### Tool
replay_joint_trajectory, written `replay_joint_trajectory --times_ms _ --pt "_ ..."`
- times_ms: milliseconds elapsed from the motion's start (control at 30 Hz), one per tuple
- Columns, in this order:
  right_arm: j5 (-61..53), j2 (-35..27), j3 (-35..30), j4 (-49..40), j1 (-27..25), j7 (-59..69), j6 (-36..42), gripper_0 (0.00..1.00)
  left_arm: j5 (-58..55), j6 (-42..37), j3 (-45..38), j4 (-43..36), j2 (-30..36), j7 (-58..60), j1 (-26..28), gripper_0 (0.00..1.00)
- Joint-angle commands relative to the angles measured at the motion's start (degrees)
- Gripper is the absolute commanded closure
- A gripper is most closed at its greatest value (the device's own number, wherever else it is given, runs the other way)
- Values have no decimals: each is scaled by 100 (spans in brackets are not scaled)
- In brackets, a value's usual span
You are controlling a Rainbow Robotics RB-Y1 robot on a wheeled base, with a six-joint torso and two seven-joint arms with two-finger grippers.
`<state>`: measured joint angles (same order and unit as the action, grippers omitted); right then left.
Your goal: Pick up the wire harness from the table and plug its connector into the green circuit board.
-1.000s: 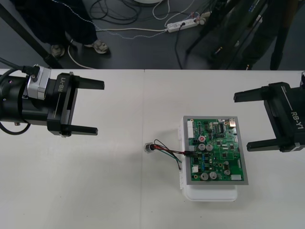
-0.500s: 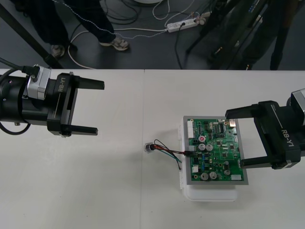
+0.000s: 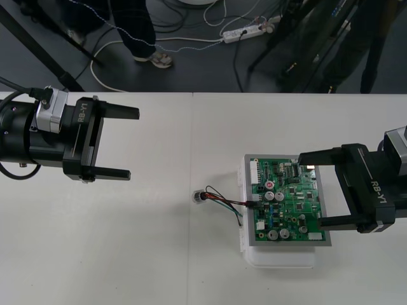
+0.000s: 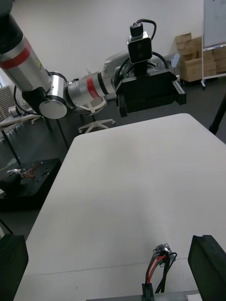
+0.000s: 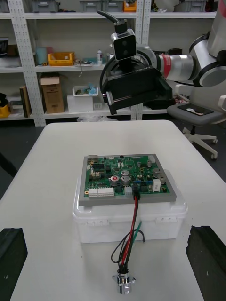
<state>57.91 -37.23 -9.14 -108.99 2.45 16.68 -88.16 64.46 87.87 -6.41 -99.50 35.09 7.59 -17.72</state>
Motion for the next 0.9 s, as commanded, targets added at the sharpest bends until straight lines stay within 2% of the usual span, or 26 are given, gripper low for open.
replay_joint_trajectory --times_ms 33,900 --pt "36 75 -219 -35 -96 -314 -17 0 -74 213 -177 -192 -90 -73 111 0" --pt "160 75 -219 -35 -96 -279 -17 0 -74 213 -177 -192 -90 -73 111 0"
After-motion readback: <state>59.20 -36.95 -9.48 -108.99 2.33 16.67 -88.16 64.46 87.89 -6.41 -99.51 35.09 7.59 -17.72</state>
